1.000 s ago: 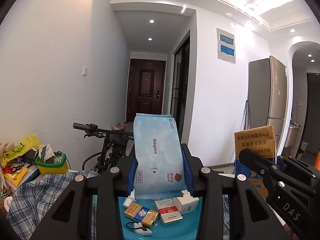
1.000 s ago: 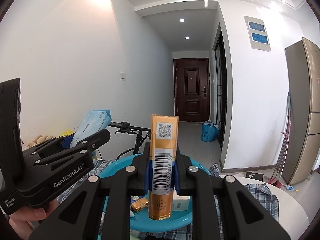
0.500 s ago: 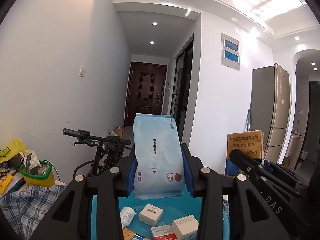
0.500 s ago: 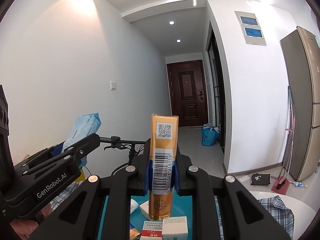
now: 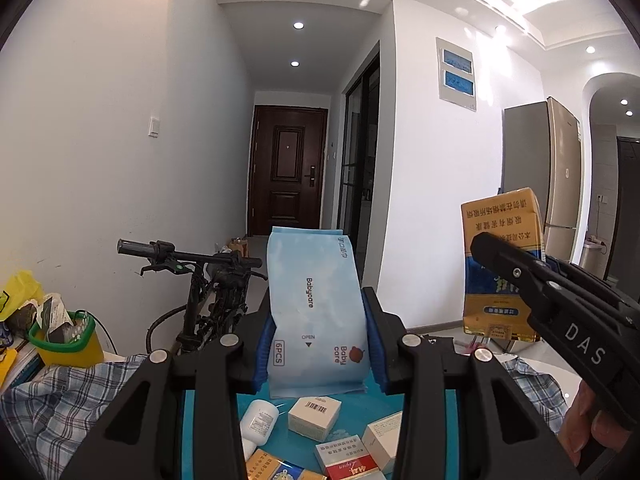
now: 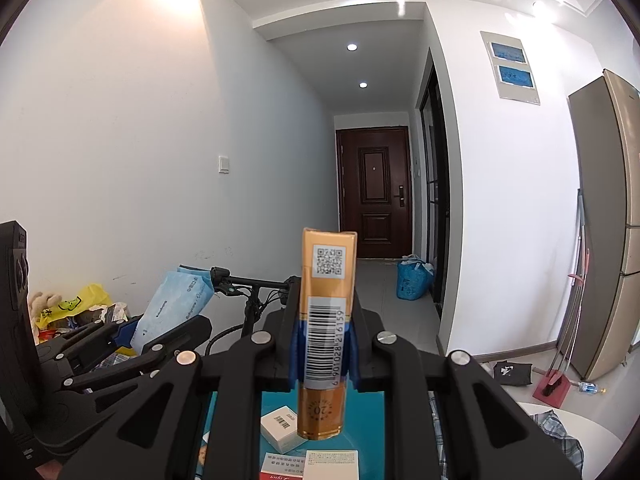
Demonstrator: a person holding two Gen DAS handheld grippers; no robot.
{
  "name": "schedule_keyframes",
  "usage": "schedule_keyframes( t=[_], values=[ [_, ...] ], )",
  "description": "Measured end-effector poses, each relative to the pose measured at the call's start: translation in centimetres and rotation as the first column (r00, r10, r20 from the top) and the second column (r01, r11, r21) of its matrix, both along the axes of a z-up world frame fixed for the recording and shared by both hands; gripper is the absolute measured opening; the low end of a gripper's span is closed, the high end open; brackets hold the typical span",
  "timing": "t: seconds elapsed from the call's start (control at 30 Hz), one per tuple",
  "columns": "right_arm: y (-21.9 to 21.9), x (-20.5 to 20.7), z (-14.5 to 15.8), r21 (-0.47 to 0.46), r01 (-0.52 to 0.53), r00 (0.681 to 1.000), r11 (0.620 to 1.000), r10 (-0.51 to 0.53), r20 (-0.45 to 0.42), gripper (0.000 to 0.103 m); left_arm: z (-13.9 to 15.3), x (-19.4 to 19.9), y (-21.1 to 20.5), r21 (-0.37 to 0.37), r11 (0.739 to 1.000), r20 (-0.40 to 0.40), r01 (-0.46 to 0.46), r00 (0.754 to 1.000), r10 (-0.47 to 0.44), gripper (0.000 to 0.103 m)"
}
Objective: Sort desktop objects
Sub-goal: 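Lift the wipes pack and gold pack and carry them over the basin, then lower the wipes pack into the basin and open the left gripper while the right holds the gold pack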
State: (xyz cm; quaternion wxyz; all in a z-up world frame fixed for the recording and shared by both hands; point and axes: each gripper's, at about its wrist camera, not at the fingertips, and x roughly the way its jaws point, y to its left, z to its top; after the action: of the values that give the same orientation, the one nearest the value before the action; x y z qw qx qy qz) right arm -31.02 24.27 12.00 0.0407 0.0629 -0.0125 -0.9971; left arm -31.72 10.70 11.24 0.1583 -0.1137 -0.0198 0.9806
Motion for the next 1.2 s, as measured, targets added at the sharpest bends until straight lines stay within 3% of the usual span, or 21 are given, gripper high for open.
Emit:
schedule_keyframes(
  t=[0.1, 0.2, 0.4, 0.77, 0.93, 1.03, 1.2],
  values=[
    [-0.6, 0.1, -0.1, 0.023, -0.012, 1.000, 1.000, 0.012, 0.001, 0.017, -0.1, -0.7, -0.2, 0.000, 1.000, 0.070, -0.008, 0.998, 0.008, 0.042],
    [-1.1, -0.3, -0.4, 0.046, -0.022, 0.999, 0.999, 0.020, 0.032, 0.017, -0.7, -2.1, 0.0, -0.057, 0.997, 0.167, -0.043, 0.985, 0.052, 0.042],
    [-0.9, -2.8, -1.8, 0.021, -0.035, 0.976, 0.999, 0.030, 0.217, 0.017, -2.7, -4.5, -0.9, -0.051, 0.997, 0.331, -0.059, 0.941, 0.073, 0.042],
    [-0.8, -5.3, -5.3, 0.026, -0.069, 0.895, 0.997, 0.050, 0.443, 0.017, -5.9, -6.8, -0.7, -0.087, 0.996, 0.503, -0.029, 0.861, 0.069, 0.042],
    [-1.0, -6.2, -6.8, 0.015, -0.119, 0.830, 0.993, 0.091, 0.551, 0.017, -7.8, -7.8, -0.2, -0.127, 0.992, 0.570, -0.008, 0.818, 0.080, 0.042],
    [-1.1, -6.6, -7.8, 0.008, -0.121, 0.802, 0.993, 0.093, 0.590, 0.017, -8.7, -8.3, -0.3, -0.140, 0.990, 0.598, -0.005, 0.796, 0.088, 0.042],
    [-0.9, -7.0, -8.6, -0.007, -0.121, 0.783, 0.993, 0.099, 0.614, 0.017, -10.6, -9.5, -0.5, -0.148, 0.989, 0.669, 0.009, 0.737, 0.094, 0.042]
  ],
)
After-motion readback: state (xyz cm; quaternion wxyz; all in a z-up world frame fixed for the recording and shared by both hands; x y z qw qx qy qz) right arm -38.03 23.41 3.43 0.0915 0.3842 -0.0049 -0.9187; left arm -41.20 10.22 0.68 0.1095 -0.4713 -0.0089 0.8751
